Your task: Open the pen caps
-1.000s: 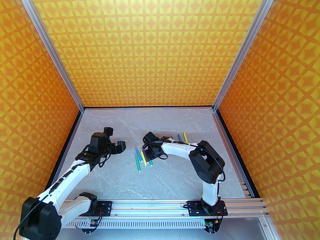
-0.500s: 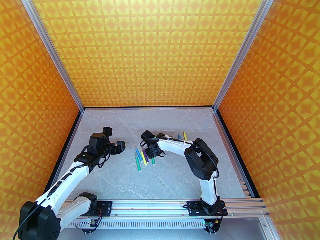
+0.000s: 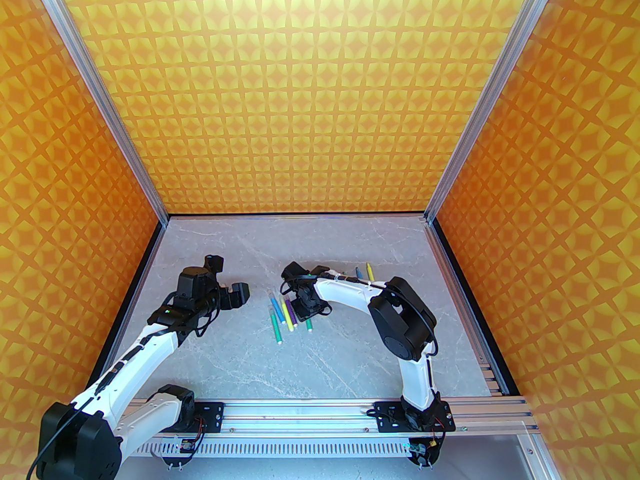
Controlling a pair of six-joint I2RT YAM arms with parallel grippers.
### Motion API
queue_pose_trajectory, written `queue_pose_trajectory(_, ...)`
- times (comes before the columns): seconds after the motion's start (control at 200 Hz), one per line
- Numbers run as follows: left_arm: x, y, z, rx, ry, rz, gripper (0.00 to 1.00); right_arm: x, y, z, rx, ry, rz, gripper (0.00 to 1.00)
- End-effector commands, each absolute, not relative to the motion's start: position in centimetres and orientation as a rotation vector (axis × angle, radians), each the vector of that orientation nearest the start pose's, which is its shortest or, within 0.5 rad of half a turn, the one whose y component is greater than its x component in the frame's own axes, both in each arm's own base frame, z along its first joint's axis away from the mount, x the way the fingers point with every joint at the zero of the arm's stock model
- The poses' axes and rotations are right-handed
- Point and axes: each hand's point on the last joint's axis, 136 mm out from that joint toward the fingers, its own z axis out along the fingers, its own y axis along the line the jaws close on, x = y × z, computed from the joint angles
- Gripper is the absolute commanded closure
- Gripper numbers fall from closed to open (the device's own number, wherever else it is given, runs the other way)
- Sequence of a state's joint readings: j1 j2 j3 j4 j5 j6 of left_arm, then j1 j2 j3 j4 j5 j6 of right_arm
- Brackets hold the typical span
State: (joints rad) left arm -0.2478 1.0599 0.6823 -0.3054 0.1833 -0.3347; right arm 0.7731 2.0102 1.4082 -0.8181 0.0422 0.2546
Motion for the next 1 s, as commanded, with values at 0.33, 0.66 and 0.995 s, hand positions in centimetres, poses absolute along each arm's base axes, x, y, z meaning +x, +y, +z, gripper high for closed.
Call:
queue_pose_trajectory(0.33,31.7,-11.2,16.2,0.03,2.279,-0.516,0.1,29.5,27.5,-0.5,-0.697,2.954,-0.026,0.73)
queue_pose_trajectory(0.66,31.8,-11.4,16.2,0.009,2.286,-0.535,0.1,30.1,27.0,-1.2,-0.709,2.937,-0.091,0.82)
queue_pose_trajectory(0.995,31.3,-14.3,16.9,0.053,2.247,-0.768,0.11,31.2,27.8,2.8,-0.687,2.776,0.077,0.94)
